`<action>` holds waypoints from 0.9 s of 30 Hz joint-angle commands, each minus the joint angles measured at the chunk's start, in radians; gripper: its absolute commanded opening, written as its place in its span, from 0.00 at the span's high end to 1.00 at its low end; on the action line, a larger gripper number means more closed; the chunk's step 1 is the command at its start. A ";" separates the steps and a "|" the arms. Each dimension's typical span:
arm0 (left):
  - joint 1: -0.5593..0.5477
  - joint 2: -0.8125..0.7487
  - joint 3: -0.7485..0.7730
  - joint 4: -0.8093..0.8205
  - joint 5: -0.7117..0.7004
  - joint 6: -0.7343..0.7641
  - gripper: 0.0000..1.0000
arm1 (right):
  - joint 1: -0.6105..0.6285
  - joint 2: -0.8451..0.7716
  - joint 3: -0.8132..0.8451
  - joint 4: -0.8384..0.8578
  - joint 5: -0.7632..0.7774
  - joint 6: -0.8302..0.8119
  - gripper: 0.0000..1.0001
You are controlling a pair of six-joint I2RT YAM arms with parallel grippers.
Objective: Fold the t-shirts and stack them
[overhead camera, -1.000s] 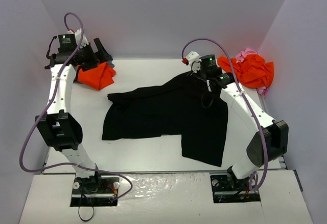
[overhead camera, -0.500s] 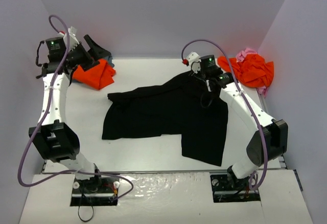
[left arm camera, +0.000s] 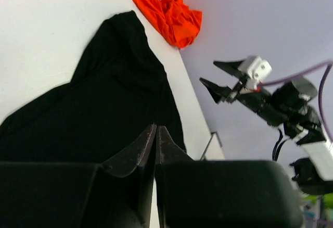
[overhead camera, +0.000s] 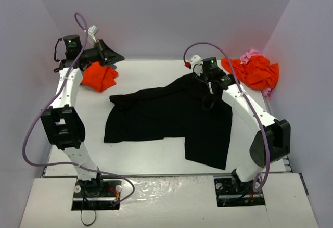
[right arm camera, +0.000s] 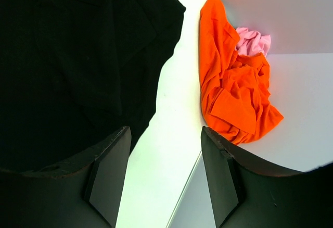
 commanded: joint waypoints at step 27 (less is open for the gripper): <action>-0.539 -0.103 -0.301 -0.404 -1.670 1.131 0.67 | -0.009 0.050 -0.178 0.115 0.227 0.051 0.52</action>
